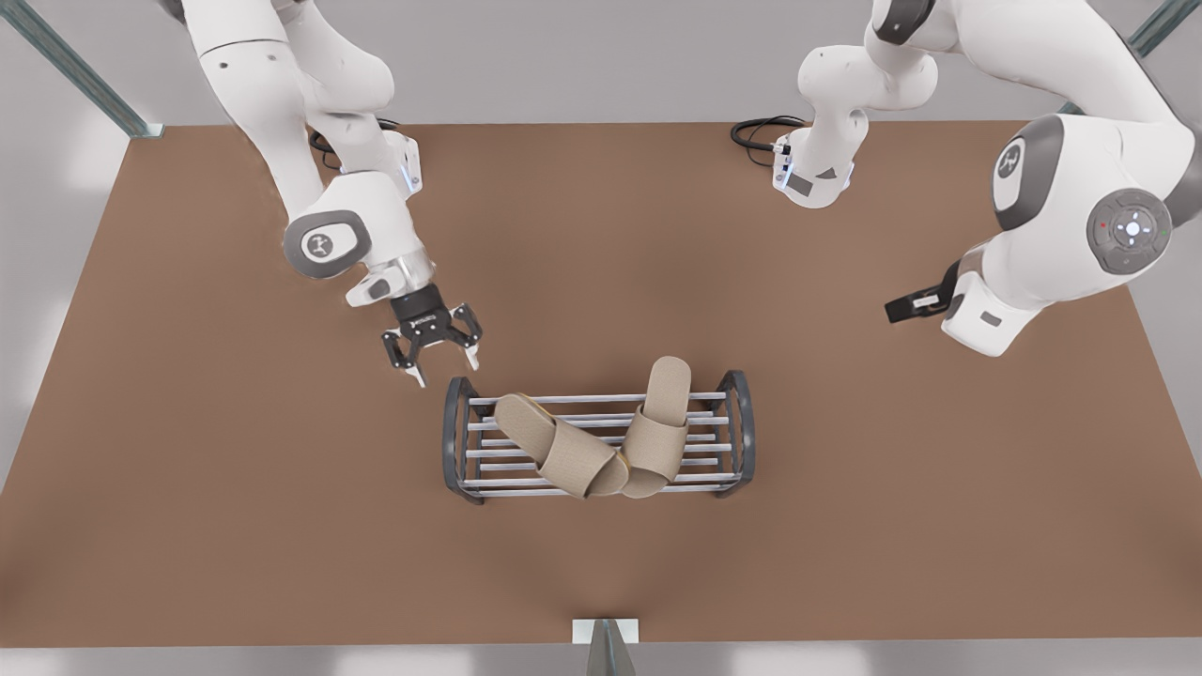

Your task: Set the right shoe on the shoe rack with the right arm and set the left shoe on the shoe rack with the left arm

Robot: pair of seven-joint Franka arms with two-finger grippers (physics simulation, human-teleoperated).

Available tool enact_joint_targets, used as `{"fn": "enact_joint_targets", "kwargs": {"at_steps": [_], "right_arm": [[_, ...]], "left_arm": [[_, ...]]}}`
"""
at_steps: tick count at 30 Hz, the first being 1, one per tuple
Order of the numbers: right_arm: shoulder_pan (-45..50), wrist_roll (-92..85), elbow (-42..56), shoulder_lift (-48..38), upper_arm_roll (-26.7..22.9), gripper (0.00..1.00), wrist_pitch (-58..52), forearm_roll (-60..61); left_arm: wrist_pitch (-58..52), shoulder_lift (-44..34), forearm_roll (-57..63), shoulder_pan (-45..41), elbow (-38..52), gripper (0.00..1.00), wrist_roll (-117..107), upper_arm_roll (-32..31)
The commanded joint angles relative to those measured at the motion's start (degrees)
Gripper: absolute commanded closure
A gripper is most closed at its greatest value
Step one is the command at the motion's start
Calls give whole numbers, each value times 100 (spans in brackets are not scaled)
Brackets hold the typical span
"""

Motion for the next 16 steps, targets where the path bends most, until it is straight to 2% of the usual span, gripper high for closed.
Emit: {"fn": "enact_joint_targets", "kwargs": {"at_steps": [1,2,3,4,6,9,16], "right_arm": [[164,-4843,891,-163,280,0,-4875,6854],[261,-6873,1751,-260,-379,0,-6659,7733],[726,-8578,2279,-251,-1309,0,-7811,8147],[815,-10011,2439,-251,-1970,0,-8367,8279],[806,-11411,2394,-24,-3086,0,-8209,8665],[604,-11561,3361,979,-3131,0,-8569,8771],[428,-11561,3300,962,-3105,0,-8411,8771]], "left_arm": [[-195,-8,80,1,11,0,2202,-9],[-212,-17,80,1,11,0,2202,-18],[-221,-52,80,1,11,0,2202,0],[-221,-61,80,1,11,0,2202,52],[-239,-70,80,1,11,0,2202,52],[-344,-26,89,1,11,0,2211,8],[-432,1,97,-8,2,0,2211,0]]}}
